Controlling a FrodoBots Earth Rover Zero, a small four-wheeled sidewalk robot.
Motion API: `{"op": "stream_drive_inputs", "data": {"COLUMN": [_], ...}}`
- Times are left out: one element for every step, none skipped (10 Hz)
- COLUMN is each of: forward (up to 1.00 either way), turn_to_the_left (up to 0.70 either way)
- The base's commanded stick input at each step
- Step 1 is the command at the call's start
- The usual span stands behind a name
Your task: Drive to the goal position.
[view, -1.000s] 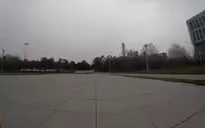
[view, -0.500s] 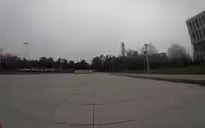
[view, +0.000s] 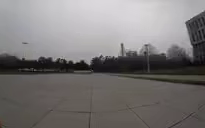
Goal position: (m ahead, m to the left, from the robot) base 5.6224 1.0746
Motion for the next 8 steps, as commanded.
{"op": "stream_drive_inputs", "data": {"forward": [0.70,0.70,0.70,0.70,0.70,0.70,0.70,0.70], "turn_to_the_left": [-0.01,-0.01,-0.01,-0.01,-0.01,-0.01,-0.01,-0.01]}}
